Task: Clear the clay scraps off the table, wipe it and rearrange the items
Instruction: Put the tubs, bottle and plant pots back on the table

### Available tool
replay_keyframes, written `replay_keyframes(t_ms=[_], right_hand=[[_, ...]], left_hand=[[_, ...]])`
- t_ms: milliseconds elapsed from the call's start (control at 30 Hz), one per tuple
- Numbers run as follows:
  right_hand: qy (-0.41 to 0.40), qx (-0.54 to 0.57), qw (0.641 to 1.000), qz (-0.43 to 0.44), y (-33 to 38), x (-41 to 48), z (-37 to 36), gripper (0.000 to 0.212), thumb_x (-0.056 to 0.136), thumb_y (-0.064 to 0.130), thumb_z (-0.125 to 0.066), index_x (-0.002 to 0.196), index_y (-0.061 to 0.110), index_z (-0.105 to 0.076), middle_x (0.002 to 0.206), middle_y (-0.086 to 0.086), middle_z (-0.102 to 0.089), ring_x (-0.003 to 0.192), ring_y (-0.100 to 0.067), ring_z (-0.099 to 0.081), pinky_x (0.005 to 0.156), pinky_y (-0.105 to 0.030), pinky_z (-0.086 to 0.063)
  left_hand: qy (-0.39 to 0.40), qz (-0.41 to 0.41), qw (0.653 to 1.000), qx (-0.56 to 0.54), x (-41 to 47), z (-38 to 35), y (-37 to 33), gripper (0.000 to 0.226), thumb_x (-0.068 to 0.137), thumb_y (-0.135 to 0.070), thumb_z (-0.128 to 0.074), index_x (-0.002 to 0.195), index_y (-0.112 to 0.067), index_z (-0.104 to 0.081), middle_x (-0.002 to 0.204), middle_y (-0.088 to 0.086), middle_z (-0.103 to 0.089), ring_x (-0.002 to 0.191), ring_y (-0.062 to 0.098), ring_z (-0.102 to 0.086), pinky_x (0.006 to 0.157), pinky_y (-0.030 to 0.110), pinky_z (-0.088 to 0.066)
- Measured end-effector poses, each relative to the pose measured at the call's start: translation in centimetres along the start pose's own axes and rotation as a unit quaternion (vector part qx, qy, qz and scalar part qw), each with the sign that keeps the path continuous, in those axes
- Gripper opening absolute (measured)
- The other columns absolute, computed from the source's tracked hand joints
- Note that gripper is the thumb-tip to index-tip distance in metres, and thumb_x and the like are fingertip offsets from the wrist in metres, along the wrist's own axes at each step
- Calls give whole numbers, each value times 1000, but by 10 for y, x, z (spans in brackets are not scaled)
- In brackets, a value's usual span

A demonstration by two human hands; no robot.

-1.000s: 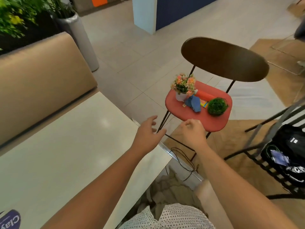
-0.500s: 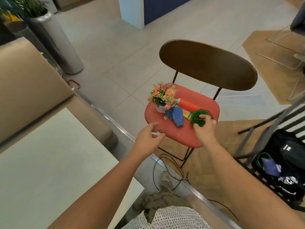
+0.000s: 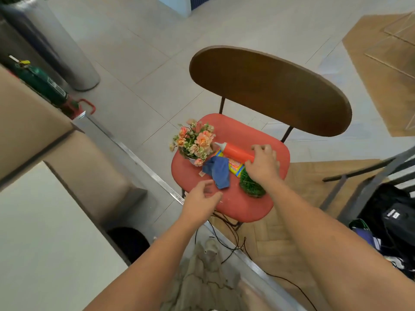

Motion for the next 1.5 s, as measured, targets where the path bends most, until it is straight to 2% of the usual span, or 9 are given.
replay_keyframes(t_ms=[167, 233, 433, 767, 900, 1133, 1300, 1400, 1500], right_hand=[[83, -71, 994, 0, 7, 49, -23, 62, 93, 24, -63, 149, 21, -38, 151, -9, -35, 139, -34, -35, 111, -54, -34], [107, -97, 989, -1, 11, 63, -31, 63, 92, 22, -64, 149, 19, -37, 150, -10, -37, 139, -35, -36, 111, -55, -33], [164, -164, 973, 14, 13, 89, -55, 53, 91, 14, -61, 141, 12, -45, 140, -12, -49, 131, -37, -48, 105, -52, -39], [93, -163, 979, 74, 6, 98, -45, 56, 87, 6, -66, 138, 13, -45, 135, -12, -51, 125, -36, -52, 100, -52, -44], [41, -116, 990, 66, 5, 103, -25, 52, 88, 3, -61, 137, 13, -47, 134, -11, -52, 124, -36, -52, 100, -53, -43], [-64, -7, 996, 67, 8, 87, 22, 52, 93, 21, -62, 142, 18, -47, 131, -9, -54, 121, -35, -51, 97, -50, -43], [-128, 75, 984, 100, 19, 40, 49, 54, 92, 30, -63, 144, 19, -49, 128, -7, -56, 117, -30, -52, 96, -47, -44], [-143, 157, 969, 126, 32, 4, 51, 55, 90, 32, -67, 141, 19, -51, 125, -4, -57, 115, -26, -53, 97, -46, -48], [-123, 240, 953, 139, 51, -32, 47, 57, 88, 32, -73, 140, 21, -53, 123, 1, -56, 114, -21, -55, 98, -39, -49]], left_hand=[[-13, 18, 1000, -22, 26, -13, 0, 30, 90, -30, -75, 116, -37, -62, 106, -18, -63, 95, -8, -60, 84, 22, -52], [-21, 23, 999, -25, 32, -14, 0, 28, 90, -30, -76, 112, -38, -61, 106, -18, -64, 96, -7, -61, 81, 19, -51], [-39, 34, 998, -30, 50, -13, 1, 36, 89, -31, -77, 122, -33, -62, 110, -18, -63, 99, -6, -60, 86, 23, -53], [-23, 41, 999, -2, 56, -13, -7, 34, 90, -34, -75, 120, -35, -60, 107, -20, -63, 101, -5, -60, 94, 31, -54], [-9, 30, 1000, 6, 54, -14, -14, 32, 90, -38, -73, 120, -40, -63, 108, -21, -63, 102, -4, -62, 90, 27, -52], [19, 15, 999, -32, 52, -6, -39, 43, 80, -55, -71, 122, -45, -66, 110, -11, -71, 101, 10, -71, 95, 41, -58], [19, -4, 994, -105, 49, 13, -65, 36, 93, -32, -74, 128, -29, -65, 108, 9, -74, 95, 20, -75, 89, 41, -59], [-1, -11, 989, -145, 40, 25, -77, 48, 90, -33, -78, 134, -26, -59, 105, 1, -74, 90, 12, -74, 93, 43, -60], [-37, -29, 985, -165, 32, 39, -80, 77, 71, -57, -84, 136, -34, -53, 102, -16, -75, 105, 12, -72, 96, 48, -58]])
Point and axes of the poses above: each hand's wrist, its own x-axis towards the middle knuckle, its own z-axis out of the back of the hand, y = z × x, the point moved 2 cm from there along x, towards the middle knuckle
